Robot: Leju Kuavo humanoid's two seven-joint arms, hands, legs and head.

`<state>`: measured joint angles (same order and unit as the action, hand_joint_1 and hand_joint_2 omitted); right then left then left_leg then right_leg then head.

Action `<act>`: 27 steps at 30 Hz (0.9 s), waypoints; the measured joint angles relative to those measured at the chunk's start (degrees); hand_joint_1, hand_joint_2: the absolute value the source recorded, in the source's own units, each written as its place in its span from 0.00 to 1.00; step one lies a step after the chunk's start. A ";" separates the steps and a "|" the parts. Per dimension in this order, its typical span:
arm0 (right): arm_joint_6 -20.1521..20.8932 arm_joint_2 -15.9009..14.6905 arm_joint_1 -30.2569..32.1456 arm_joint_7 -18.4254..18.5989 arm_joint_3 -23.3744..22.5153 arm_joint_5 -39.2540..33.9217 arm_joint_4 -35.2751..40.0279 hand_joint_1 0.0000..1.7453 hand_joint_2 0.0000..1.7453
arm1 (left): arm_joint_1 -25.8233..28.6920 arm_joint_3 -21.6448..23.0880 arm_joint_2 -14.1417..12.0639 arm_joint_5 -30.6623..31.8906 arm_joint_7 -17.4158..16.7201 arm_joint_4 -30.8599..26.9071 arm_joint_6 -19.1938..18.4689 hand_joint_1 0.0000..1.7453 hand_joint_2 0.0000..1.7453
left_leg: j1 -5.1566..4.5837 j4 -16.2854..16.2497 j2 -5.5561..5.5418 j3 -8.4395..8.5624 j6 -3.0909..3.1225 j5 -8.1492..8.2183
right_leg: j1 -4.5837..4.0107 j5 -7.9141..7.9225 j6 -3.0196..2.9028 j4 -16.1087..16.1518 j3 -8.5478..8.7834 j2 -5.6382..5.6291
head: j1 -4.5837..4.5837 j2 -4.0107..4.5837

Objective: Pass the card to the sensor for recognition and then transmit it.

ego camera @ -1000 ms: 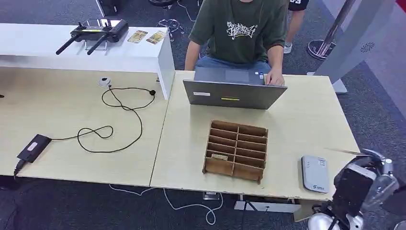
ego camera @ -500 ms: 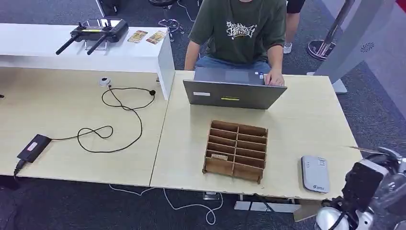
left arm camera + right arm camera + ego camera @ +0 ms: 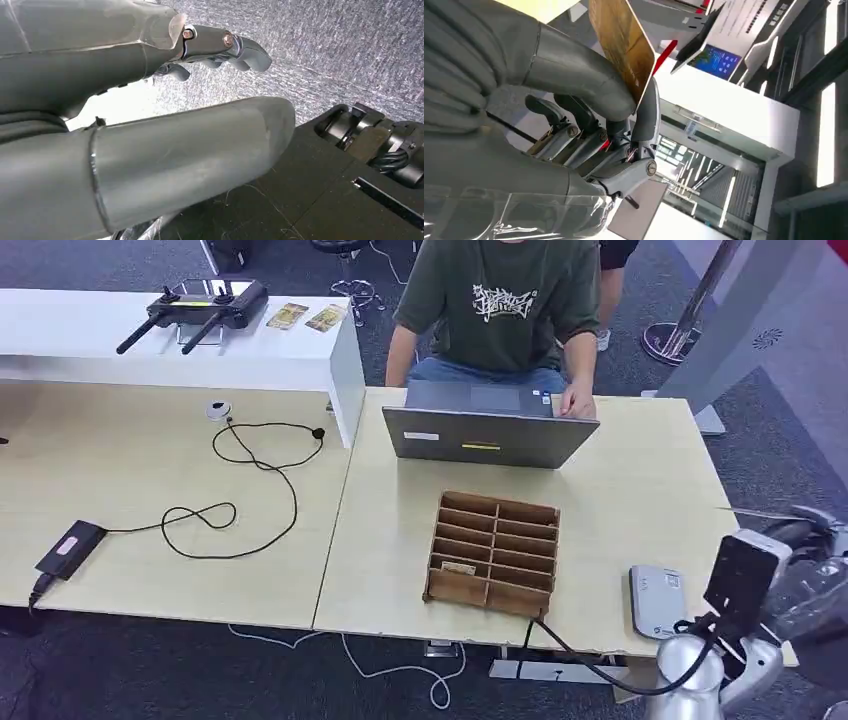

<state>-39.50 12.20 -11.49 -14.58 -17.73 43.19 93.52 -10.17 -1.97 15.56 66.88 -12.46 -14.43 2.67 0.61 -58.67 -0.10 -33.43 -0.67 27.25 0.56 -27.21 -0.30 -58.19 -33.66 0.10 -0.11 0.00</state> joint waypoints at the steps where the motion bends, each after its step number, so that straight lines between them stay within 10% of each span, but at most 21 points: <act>1: 0.00 0.00 -0.26 -0.15 -0.04 0.00 -0.22 1.00 1.00 | 0.00 0.04 0.00 0.00 0.02 0.00 0.02 0.00 0.00 | 0.00 0.00 0.00 0.00 0.00 0.00 | 0.00 0.00 0.00 0.00 0.00 0.00 | 0.00 0.00; 27: 0.02 -0.13 -10.10 1.31 0.85 15.83 -8.00 1.00 1.00 | -0.10 1.05 0.09 0.24 0.46 0.00 -0.33 0.00 0.00 | 0.00 0.00 0.01 0.00 0.00 -0.01 | 0.00 0.03 -0.02 -0.03 0.00 -0.02 | 0.00 0.00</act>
<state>-39.47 12.06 -21.59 -13.27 -16.87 59.02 85.52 -10.26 -0.92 15.65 67.12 -12.00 -14.43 2.34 0.61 -58.67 -0.09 -33.43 -0.68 27.24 0.56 -27.18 -0.32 -58.22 -33.66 0.08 -0.11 0.00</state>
